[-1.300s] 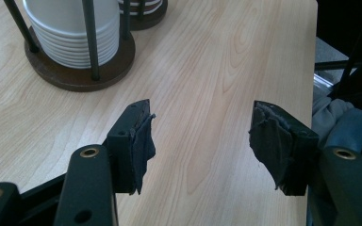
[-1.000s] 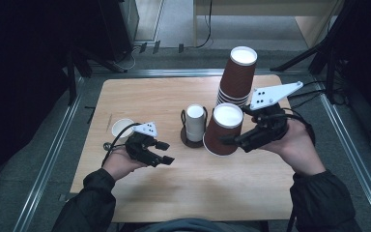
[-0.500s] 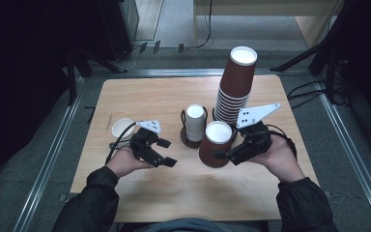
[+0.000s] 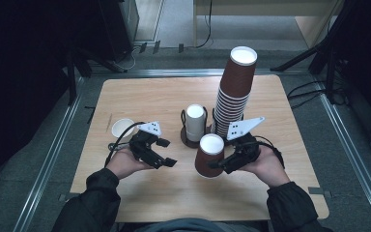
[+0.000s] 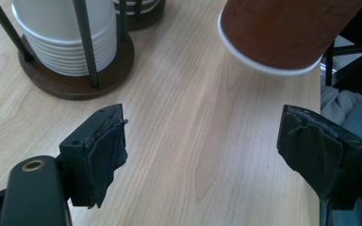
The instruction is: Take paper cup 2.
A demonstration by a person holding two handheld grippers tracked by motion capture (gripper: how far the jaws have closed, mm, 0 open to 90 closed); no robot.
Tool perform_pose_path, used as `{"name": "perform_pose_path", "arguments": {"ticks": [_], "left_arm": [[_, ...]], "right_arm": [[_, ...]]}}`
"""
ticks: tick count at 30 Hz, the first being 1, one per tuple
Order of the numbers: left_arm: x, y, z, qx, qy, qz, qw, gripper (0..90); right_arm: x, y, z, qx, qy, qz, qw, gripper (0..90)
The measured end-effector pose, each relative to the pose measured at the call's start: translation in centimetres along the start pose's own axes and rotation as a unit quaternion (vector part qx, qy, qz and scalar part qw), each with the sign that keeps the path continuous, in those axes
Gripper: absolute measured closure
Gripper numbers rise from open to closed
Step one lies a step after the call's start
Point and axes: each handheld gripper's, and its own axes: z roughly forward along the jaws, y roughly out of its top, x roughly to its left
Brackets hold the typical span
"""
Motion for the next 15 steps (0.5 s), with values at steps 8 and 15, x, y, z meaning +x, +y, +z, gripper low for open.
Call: {"name": "perform_pose_path", "arguments": {"ticks": [8, 15], "left_arm": [[-0.9, 0.2, 0.7, 0.02, -0.018, 0.017, 0.9995, 21.6], [-1.4, 0.5, 0.6, 0.01, -0.025, 0.035, 0.999, 23.5]], "right_arm": [[0.0, -0.9, 1.1, 0.005, 0.008, 0.003, 0.9999, 19.4], [-0.1, -1.5, 1.5, -0.006, 0.015, 0.005, 0.9999, 19.3]]}}
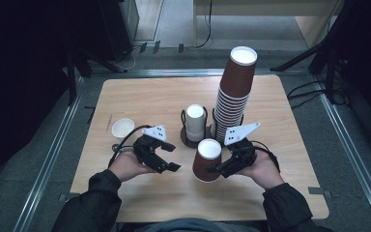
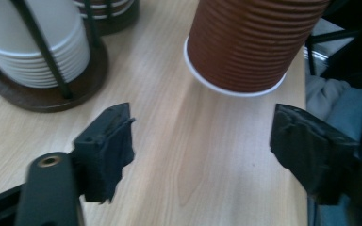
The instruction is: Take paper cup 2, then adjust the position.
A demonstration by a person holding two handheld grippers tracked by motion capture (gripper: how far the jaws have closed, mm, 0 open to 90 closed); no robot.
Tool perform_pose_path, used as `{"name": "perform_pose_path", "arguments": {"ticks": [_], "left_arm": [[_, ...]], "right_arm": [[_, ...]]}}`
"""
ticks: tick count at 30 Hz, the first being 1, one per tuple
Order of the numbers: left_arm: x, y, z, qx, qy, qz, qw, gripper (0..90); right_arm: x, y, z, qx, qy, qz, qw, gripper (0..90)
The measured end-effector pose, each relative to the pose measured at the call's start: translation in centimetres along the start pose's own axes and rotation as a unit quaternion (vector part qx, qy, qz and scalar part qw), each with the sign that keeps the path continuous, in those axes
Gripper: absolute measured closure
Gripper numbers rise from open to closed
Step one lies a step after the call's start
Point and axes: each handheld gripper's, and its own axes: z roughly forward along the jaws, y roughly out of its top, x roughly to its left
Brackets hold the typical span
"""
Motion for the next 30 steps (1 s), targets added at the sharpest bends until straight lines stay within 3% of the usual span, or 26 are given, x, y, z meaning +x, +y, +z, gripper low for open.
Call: {"name": "perform_pose_path", "arguments": {"ticks": [4, 7, 14, 19, 22, 25, 30], "left_arm": [[0.0, -0.1, 0.0, 0.006, 0.019, 0.0, 0.9998, 19.2], [0.0, -0.1, 0.0, -0.001, 0.02, -0.006, 0.9998, 14.5], [-0.4, 0.3, 0.9, -0.006, -0.005, -0.003, 1.0, 8.3], [-0.4, 0.5, 1.6, -0.003, -0.007, -0.007, 0.9999, 3.3], [-0.4, 0.6, 1.8, -0.005, -0.021, -0.007, 0.9997, 0.7], [-0.5, 0.7, 2.0, -0.005, -0.015, 0.001, 0.9999, 0.0], [-0.6, 0.7, 2.6, -0.012, -0.021, 0.002, 0.9997, 0.0]], "right_arm": [[-0.6, -0.4, 0.4, 0.001, 0.009, 0.008, 0.9999, 19.3], [-0.8, -0.6, 0.7, -0.003, 0.01, 0.014, 0.9999, 19.3], [-1.1, -0.7, 1.7, -0.005, 0.007, 0.012, 0.9999, 19.3], [-1.1, -0.6, 2.2, -0.017, 0.012, 0.011, 0.9997, 19.3], [-1.1, -0.4, 2.4, -0.033, 0.015, 0.014, 0.9992, 19.4], [-1.0, -0.3, 2.4, -0.051, 0.018, 0.018, 0.9984, 19.4], [-0.7, 0.1, 2.6, -0.074, 0.026, 0.023, 0.9967, 19.4]]}}
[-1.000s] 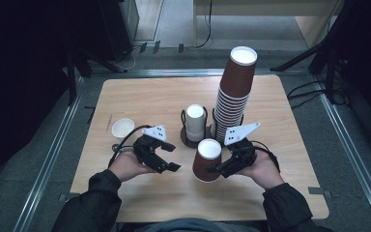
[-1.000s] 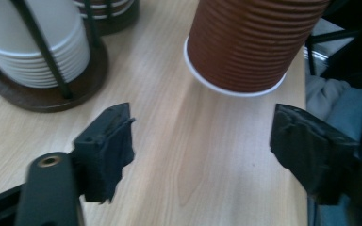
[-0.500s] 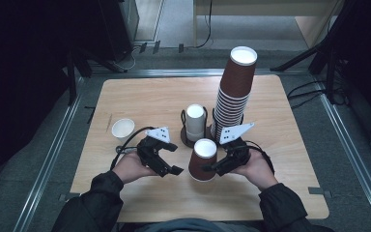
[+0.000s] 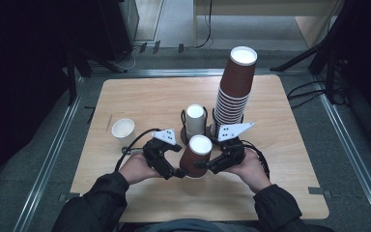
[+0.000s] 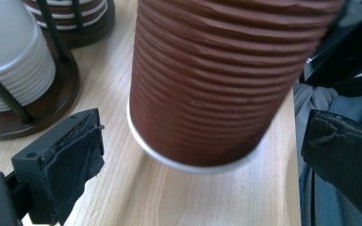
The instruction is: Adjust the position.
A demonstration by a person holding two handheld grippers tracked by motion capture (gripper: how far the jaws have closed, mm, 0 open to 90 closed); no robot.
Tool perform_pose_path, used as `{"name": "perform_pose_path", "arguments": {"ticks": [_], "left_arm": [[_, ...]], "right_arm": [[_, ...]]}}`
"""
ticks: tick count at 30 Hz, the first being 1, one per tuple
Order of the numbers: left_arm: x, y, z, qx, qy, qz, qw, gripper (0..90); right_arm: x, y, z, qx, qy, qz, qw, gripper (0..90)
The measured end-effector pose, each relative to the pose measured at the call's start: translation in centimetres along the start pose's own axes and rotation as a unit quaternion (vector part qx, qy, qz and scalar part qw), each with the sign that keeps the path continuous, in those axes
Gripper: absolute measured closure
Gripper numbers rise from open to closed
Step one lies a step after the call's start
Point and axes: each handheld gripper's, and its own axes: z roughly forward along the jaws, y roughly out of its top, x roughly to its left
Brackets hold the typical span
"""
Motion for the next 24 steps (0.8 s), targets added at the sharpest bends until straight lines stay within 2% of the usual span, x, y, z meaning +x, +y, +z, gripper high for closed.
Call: {"name": "perform_pose_path", "arguments": {"ticks": [3, 6, 10, 13, 17, 18, 21, 24], "left_arm": [[0.1, 0.0, 0.3, -0.001, -0.015, -0.003, 0.9999, 0.0], [-0.1, 0.1, 0.7, 0.005, -0.01, 0.008, 0.9999, 0.0], [-0.3, 0.2, 1.0, -0.001, -0.017, 0.004, 0.9998, 0.0], [-0.7, 0.4, 1.0, -0.003, -0.006, 0.019, 0.9998, 0.0], [-0.8, 0.5, 1.0, -0.012, -0.008, 0.02, 0.9997, 0.3], [-0.9, 0.5, 0.9, -0.015, -0.004, 0.025, 0.9996, 4.1], [-0.9, 0.5, 0.8, -0.02, -0.005, 0.021, 0.9996, 7.9], [-0.7, 0.5, 0.7, -0.013, -0.018, 0.012, 0.9997, 10.0]], "right_arm": [[0.2, 0.2, 0.2, -0.011, 0.006, 0.0, 0.9999, 19.5], [0.4, 0.3, 0.4, -0.021, 0.009, -0.001, 0.9997, 19.5], [0.7, 0.5, 0.5, -0.03, 0.013, -0.004, 0.9995, 19.5], [0.9, 0.6, 0.5, -0.036, 0.015, -0.005, 0.9992, 19.5], [1.0, 0.7, 0.6, -0.05, 0.022, -0.002, 0.9985, 19.5], [1.0, 0.7, 0.6, -0.05, 0.023, -0.001, 0.9985, 19.5], [1.0, 0.7, 0.6, -0.055, 0.026, 0.003, 0.9981, 19.7], [0.9, 0.7, 0.5, -0.053, 0.028, 0.009, 0.9981, 20.0]]}}
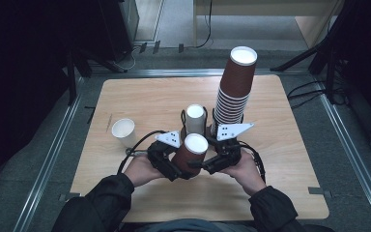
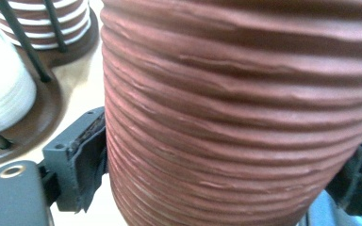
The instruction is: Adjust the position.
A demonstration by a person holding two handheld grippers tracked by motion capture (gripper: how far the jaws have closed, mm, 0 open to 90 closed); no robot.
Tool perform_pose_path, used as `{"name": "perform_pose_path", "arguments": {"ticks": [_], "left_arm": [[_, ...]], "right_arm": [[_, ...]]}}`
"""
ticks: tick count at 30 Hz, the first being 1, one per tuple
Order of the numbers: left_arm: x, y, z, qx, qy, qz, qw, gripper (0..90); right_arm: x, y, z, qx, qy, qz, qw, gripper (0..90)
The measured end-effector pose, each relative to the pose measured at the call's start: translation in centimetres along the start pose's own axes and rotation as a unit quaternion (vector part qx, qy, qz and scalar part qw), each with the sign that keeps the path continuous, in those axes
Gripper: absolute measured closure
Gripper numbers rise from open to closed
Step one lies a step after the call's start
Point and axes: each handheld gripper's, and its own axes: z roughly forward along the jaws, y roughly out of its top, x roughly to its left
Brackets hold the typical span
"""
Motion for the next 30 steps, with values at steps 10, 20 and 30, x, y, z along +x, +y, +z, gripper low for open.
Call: {"name": "perform_pose_path", "arguments": {"ticks": [10, 20, 30], "left_arm": [[0.4, -0.1, -1.0, 0.016, -0.006, -0.001, 0.9998, 13.1], [0.7, -0.6, -1.9, 0.053, 0.01, 0.01, 0.9985, 12.9], [1.3, -0.9, -2.3, 0.103, 0.036, 0.014, 0.994, 12.8]], "right_arm": [[-0.1, 0.5, -0.8, 0.013, -0.004, 0.013, 0.9998, 14.8], [-0.2, 0.0, -1.0, 0.083, -0.033, 0.0, 0.996, 15.1], [-0.4, -0.7, -0.1, 0.139, -0.053, -0.006, 0.9888, 15.4]]}}
